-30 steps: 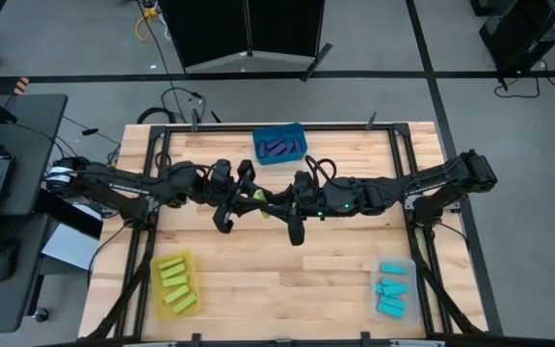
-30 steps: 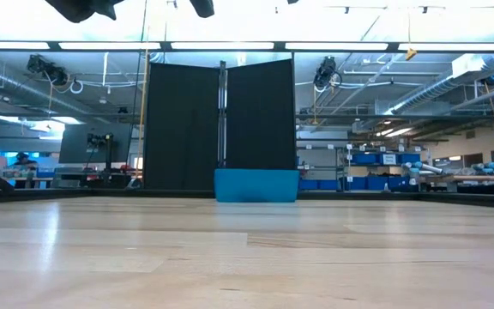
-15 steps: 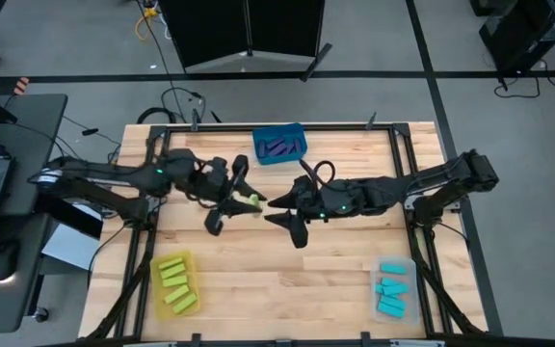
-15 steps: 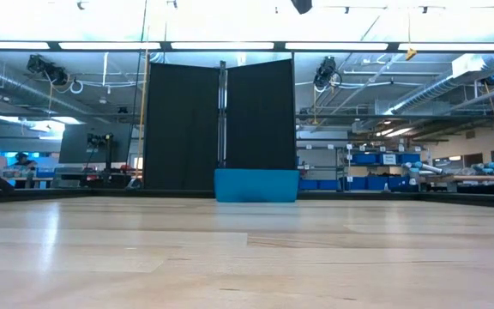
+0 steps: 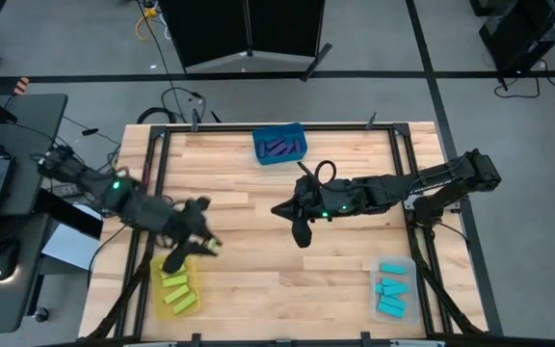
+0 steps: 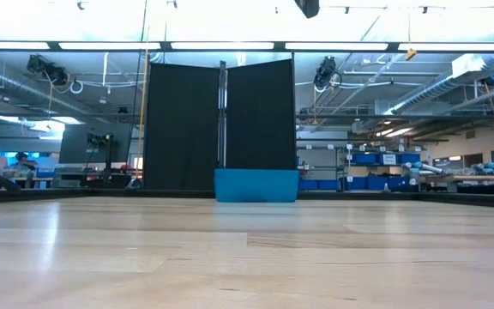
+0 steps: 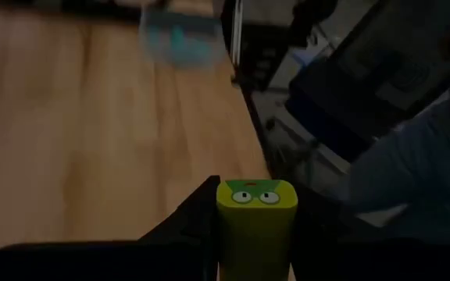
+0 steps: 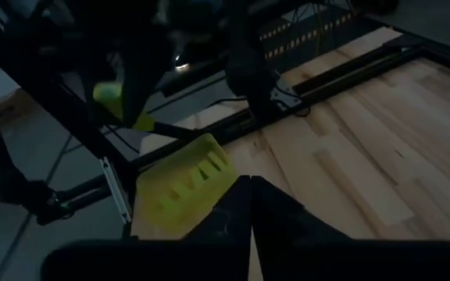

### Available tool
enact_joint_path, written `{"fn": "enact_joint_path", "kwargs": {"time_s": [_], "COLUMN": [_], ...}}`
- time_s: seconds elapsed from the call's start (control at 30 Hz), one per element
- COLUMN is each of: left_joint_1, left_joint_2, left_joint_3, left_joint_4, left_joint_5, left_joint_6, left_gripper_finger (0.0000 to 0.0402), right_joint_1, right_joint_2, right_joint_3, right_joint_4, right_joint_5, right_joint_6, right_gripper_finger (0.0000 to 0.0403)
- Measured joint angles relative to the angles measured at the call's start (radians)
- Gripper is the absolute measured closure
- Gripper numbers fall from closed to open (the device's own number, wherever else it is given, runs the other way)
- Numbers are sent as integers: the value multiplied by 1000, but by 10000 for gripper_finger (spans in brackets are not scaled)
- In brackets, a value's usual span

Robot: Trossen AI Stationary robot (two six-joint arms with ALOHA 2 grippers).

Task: Sort blocks
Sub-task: Put the yellow green block into the yellow bin

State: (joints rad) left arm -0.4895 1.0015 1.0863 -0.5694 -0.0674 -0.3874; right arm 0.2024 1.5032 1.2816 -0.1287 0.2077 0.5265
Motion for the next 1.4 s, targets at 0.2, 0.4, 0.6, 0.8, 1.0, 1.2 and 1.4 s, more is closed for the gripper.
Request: {"fn": "enact_joint_path", "kwargs": {"time_s": [0.2,0.4,0.6,0.8,1.0,1.2,1.4], "left_joint_1": [-287,-477,-493,-493,-492,-485,-477], "left_joint_2": [0,0,16,69,119,156,187], "left_joint_3": [-66,-211,-331,-389,-426,-433,-433], "left_joint_4": [-129,-237,-269,-321,-318,-304,-297], "left_joint_5": [-201,-430,-448,-327,-262,-322,-368], "left_joint_6": [-472,-980,-1215,-1384,-1455,-1465,-1452], "left_gripper_finger": [291,291,291,291,291,291,291], "right_joint_1": [0,1,5,21,34,34,34], "right_joint_2": [0,0,0,0,0,0,0], "right_joint_3": [0,0,0,0,0,0,0], "right_joint_4": [-3,-5,-5,-5,-5,-5,-5], "right_joint_5": [0,-1,-1,-2,4,8,9], "right_joint_6": [1,2,5,26,28,28,24], "right_gripper_finger": [391,387,394,390,393,392,393]}}
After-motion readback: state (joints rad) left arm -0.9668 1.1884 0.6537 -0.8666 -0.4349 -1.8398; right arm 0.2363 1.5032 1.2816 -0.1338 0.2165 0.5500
